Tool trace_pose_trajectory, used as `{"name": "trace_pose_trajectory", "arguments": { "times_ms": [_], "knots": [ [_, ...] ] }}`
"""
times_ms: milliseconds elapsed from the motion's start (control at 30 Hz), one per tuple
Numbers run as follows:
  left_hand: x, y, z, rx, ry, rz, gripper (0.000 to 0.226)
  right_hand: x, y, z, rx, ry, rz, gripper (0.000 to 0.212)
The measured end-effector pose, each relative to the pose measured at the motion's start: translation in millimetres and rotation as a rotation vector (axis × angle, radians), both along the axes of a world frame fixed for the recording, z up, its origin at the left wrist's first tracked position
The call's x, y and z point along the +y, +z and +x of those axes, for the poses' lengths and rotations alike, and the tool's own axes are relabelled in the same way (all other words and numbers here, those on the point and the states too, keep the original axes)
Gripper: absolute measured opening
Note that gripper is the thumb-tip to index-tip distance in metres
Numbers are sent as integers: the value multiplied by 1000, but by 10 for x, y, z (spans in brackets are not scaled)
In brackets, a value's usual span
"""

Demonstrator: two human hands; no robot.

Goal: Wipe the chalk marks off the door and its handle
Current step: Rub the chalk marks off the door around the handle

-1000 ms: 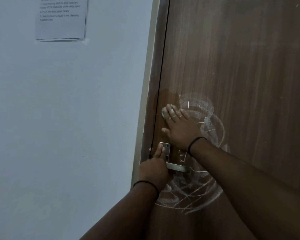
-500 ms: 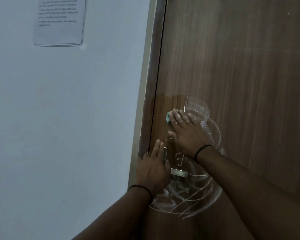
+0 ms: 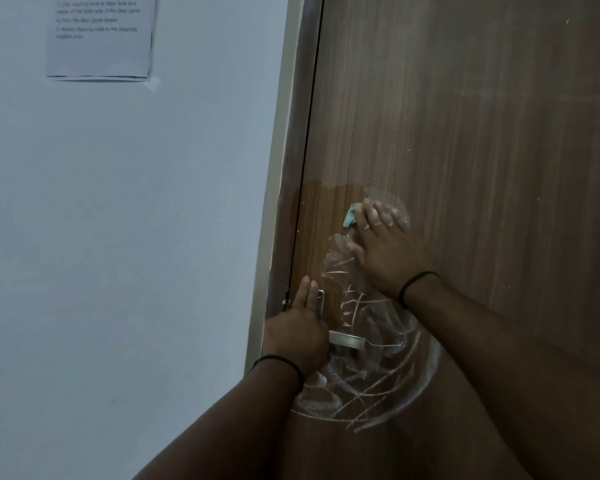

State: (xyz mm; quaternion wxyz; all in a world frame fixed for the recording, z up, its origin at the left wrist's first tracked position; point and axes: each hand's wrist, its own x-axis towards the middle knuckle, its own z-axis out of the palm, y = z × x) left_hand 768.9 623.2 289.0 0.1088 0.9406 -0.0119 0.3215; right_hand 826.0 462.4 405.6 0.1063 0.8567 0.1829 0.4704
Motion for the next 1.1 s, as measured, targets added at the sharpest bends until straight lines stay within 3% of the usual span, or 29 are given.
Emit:
{"name": "trace_pose_trajectory", "arguments": {
  "times_ms": [167,333,567,800,1000,1100],
  "knots": [
    [12,50,-8,25,-4,-31,65,226,227,-12,67,36,107,74],
    [-4,73,5,43,24,-9,68,-23,-85,-99,93,32,-1,72],
    [10,152,27,63,50,38,70,52,298,-133,109,5,128,73],
    [41,198,34,82,51,66,66,-3,-198,-159,111,31,21,70],
    [48,146,36,77,38,60,70,-83,208,-90,76,-6,154,72],
    [38,166,36,76,44,61,70,154,167,-144,91,31,114,71]
  ]
}}
